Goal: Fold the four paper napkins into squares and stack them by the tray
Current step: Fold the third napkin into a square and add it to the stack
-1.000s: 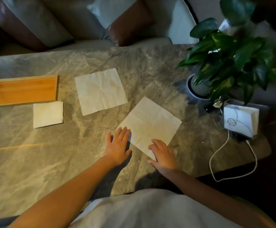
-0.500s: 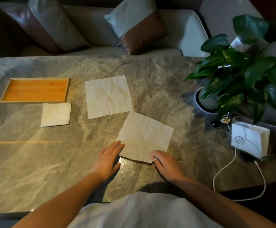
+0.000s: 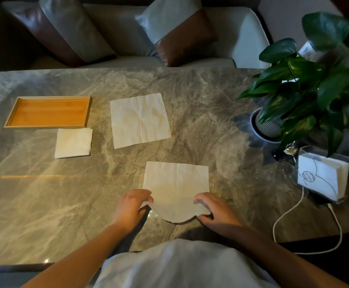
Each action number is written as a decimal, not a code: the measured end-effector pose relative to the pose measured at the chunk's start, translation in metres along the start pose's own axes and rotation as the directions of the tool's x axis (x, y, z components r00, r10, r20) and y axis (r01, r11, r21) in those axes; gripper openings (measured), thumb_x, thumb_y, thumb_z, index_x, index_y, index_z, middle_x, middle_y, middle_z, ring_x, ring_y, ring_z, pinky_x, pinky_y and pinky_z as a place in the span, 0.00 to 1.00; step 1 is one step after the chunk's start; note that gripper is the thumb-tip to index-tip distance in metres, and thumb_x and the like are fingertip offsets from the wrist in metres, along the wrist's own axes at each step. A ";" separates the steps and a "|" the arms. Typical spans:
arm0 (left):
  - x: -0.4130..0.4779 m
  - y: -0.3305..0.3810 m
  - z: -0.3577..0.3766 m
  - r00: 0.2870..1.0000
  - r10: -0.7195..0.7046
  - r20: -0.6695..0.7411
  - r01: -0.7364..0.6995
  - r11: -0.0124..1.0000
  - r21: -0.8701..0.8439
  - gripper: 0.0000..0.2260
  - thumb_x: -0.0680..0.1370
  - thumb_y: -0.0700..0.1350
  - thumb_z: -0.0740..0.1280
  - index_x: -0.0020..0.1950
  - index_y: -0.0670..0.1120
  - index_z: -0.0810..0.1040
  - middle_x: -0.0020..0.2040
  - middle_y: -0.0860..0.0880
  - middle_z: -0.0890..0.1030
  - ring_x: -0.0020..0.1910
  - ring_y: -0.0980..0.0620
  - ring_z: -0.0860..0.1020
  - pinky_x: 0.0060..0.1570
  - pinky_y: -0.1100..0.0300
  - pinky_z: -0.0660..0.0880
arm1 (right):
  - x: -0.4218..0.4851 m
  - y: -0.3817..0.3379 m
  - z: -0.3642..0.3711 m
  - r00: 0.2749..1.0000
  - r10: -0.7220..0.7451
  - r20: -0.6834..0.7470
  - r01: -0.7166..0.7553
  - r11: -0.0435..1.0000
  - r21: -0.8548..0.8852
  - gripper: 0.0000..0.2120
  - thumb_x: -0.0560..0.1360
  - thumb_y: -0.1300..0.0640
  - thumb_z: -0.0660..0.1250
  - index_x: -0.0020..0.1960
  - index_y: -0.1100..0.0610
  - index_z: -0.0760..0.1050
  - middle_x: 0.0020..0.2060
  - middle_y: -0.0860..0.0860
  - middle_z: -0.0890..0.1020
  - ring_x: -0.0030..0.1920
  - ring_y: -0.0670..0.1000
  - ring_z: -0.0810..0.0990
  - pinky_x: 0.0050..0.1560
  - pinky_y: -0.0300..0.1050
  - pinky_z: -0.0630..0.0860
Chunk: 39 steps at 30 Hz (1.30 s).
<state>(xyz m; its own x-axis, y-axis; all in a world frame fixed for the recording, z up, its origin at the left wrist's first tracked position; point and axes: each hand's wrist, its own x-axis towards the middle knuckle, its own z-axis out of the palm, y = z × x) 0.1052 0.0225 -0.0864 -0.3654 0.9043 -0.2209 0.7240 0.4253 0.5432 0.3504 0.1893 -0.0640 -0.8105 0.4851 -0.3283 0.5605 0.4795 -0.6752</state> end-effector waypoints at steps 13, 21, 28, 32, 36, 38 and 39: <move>-0.005 0.006 -0.005 0.994 -0.111 -0.017 0.111 0.994 -0.014 0.02 0.78 0.47 0.63 0.48 0.52 0.75 0.38 0.54 0.79 0.41 0.51 0.78 0.51 0.53 0.72 | 0.009 0.016 0.001 0.962 0.122 -0.246 -0.138 0.989 -0.048 0.05 0.69 0.57 0.73 0.43 0.52 0.79 0.44 0.45 0.82 0.49 0.50 0.77 0.51 0.49 0.73; 0.001 0.002 -0.001 0.958 -0.288 0.006 0.288 0.957 -0.017 0.10 0.78 0.51 0.63 0.41 0.48 0.77 0.37 0.50 0.81 0.39 0.50 0.78 0.49 0.54 0.72 | 0.009 0.024 0.008 0.917 0.283 -0.282 -0.310 0.949 -0.055 0.12 0.76 0.52 0.66 0.55 0.55 0.81 0.52 0.49 0.80 0.53 0.51 0.76 0.58 0.51 0.72; 0.006 0.004 0.000 0.960 -0.278 0.004 0.278 0.960 -0.025 0.12 0.78 0.51 0.63 0.35 0.51 0.69 0.30 0.55 0.76 0.32 0.54 0.74 0.44 0.55 0.68 | 0.008 0.025 0.005 0.892 0.342 -0.294 -0.375 0.925 -0.061 0.09 0.76 0.51 0.65 0.44 0.55 0.80 0.44 0.50 0.77 0.48 0.50 0.75 0.54 0.48 0.69; 0.007 0.003 0.000 0.964 -0.265 0.010 0.265 0.964 -0.008 0.11 0.78 0.50 0.63 0.36 0.52 0.70 0.33 0.54 0.78 0.34 0.53 0.76 0.47 0.54 0.70 | 0.009 0.025 0.004 0.892 0.350 -0.287 -0.380 0.923 -0.058 0.08 0.75 0.50 0.66 0.45 0.54 0.79 0.45 0.49 0.77 0.48 0.49 0.74 0.57 0.51 0.70; 0.006 0.003 0.002 0.972 -0.237 0.004 0.236 0.969 0.069 0.11 0.78 0.52 0.62 0.37 0.51 0.70 0.34 0.52 0.80 0.37 0.51 0.77 0.50 0.53 0.72 | 0.010 0.024 0.003 0.887 0.351 -0.300 -0.380 0.924 -0.045 0.07 0.74 0.50 0.68 0.43 0.52 0.77 0.42 0.47 0.76 0.46 0.49 0.75 0.55 0.52 0.72; 0.007 0.003 0.002 0.976 -0.216 0.022 0.211 0.970 0.123 0.10 0.78 0.53 0.61 0.38 0.52 0.70 0.36 0.53 0.80 0.40 0.50 0.78 0.50 0.54 0.70 | 0.009 0.023 0.001 0.882 0.346 -0.320 -0.367 0.930 -0.004 0.06 0.72 0.51 0.70 0.41 0.52 0.76 0.40 0.46 0.77 0.44 0.49 0.75 0.51 0.53 0.74; 0.008 0.004 0.001 0.976 -0.213 0.040 0.206 0.968 0.144 0.09 0.78 0.54 0.60 0.39 0.52 0.70 0.38 0.53 0.81 0.41 0.50 0.78 0.51 0.54 0.69 | 0.009 0.023 -0.001 0.875 0.349 -0.335 -0.361 0.932 0.029 0.07 0.71 0.51 0.72 0.41 0.52 0.75 0.38 0.46 0.77 0.43 0.49 0.75 0.50 0.53 0.75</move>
<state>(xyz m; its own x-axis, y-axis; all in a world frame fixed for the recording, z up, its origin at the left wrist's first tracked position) 0.1061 0.0315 -0.0866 -0.4877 0.7934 -0.3642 0.7100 0.6032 0.3635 0.3565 0.2058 -0.0816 -0.4567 0.8370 -0.3013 0.8099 0.2510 -0.5302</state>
